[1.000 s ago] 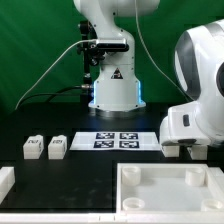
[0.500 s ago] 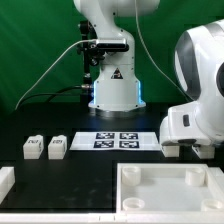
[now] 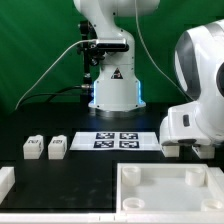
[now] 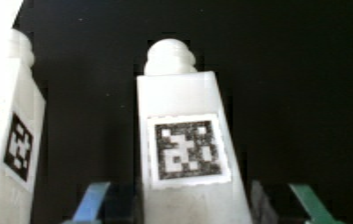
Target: Assemble one leg
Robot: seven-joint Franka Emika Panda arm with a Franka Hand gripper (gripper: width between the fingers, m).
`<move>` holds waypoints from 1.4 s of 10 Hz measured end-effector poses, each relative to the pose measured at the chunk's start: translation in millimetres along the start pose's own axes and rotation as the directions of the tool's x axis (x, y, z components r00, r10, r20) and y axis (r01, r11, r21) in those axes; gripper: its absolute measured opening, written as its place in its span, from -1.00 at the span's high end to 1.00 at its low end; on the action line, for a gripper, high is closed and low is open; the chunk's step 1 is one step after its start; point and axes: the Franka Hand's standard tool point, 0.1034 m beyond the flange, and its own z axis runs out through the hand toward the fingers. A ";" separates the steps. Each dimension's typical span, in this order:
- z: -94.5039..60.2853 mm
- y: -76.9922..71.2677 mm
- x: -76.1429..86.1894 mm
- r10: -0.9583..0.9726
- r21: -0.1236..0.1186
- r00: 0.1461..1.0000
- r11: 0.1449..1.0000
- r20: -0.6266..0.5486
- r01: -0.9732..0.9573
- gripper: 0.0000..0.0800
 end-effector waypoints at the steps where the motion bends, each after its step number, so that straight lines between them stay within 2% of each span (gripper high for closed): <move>1: 0.0 0.0 0.0 0.000 0.000 1.000 1.000 0.000 0.000 0.26; 2: -4.6 3.7 -1.2 -0.024 -0.002 1.000 1.000 0.007 0.024 0.26; 3: -28.1 14.6 -1.2 -0.044 0.005 0.999 0.999 -0.005 0.044 0.26; 4: -63.7 20.0 -4.5 -0.060 0.010 0.997 0.998 -0.051 0.061 0.26; 5: -87.1 20.9 -8.1 -0.073 0.015 0.994 0.997 -0.087 0.075 0.26; 6: -118.2 22.3 -8.5 -0.081 0.022 0.979 0.996 -0.185 0.086 0.26; 7: -147.1 28.1 -19.6 -0.083 0.022 0.951 0.995 -0.299 0.094 0.26; 8: -165.7 32.2 -24.5 -0.078 0.025 0.921 0.995 -0.382 0.094 0.26; 9: -168.7 30.4 -14.7 -0.070 0.021 0.855 0.995 -0.513 0.094 0.26; 10: -163.1 31.5 -16.2 -0.067 0.012 0.807 0.996 -0.587 0.091 0.26; 12: -168.6 33.0 -12.7 -0.061 0.000 0.667 0.996 -0.743 0.091 0.26; 13: -171.2 36.6 -14.7 -0.081 -0.020 0.632 0.994 -0.770 0.103 0.26; 14: -213.8 47.0 -15.8 -0.115 -0.053 0.551 0.990 -0.826 0.128 0.26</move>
Offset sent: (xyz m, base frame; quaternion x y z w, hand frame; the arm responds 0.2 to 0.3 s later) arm 0.0767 -0.0466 0.0862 -0.0287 0.0748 -0.0718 0.9942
